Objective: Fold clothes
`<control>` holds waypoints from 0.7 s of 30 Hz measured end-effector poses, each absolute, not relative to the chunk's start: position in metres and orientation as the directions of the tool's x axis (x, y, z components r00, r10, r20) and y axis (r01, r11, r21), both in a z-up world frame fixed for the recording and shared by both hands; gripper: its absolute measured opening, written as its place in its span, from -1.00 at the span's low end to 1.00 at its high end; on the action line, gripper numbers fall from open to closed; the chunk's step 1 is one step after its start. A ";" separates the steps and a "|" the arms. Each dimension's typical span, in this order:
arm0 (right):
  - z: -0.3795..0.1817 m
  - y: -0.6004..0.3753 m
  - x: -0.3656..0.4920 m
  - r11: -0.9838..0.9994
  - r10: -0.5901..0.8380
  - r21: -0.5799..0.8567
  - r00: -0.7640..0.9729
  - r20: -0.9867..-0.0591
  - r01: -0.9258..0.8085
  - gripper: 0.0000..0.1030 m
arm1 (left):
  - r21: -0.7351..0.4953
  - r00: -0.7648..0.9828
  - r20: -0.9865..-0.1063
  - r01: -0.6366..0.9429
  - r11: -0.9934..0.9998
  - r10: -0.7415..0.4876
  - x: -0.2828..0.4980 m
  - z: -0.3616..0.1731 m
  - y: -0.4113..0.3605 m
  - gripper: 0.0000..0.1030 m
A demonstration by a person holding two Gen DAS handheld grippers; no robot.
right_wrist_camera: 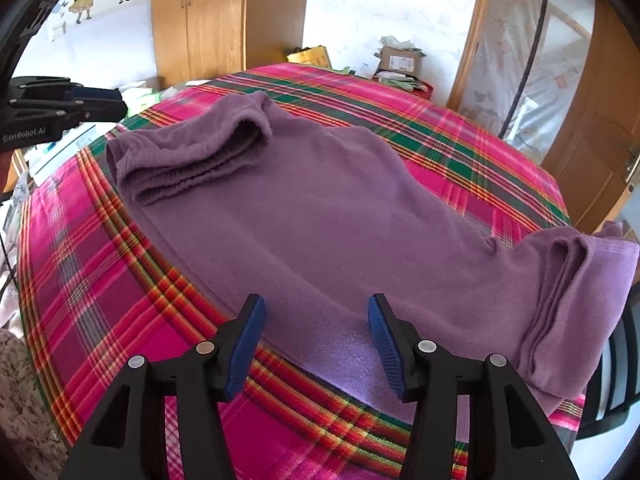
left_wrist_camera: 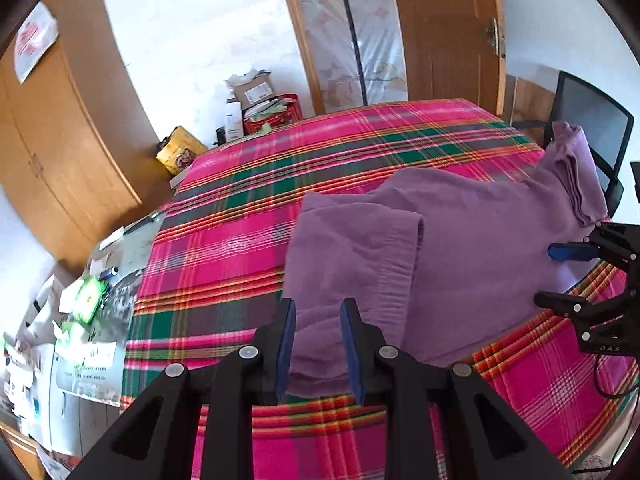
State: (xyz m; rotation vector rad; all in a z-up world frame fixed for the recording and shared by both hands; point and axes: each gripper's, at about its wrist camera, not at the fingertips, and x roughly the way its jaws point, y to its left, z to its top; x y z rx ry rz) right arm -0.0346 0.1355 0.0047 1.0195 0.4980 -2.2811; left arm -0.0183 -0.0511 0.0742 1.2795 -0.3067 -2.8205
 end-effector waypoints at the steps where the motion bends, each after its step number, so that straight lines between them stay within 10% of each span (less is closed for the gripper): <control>1: 0.005 0.135 -0.034 -0.760 -0.356 -0.097 -0.537 -0.765 0.643 0.11 | 0.188 -0.657 -0.747 -0.064 -0.980 -0.100 -0.021 0.072 -0.048 -0.51; 21: -0.007 0.129 -0.031 -0.740 -0.335 -0.105 -0.500 -0.799 0.664 0.32 | 0.225 -0.579 -0.811 -0.184 -0.957 -0.079 -0.043 0.037 -0.013 -0.51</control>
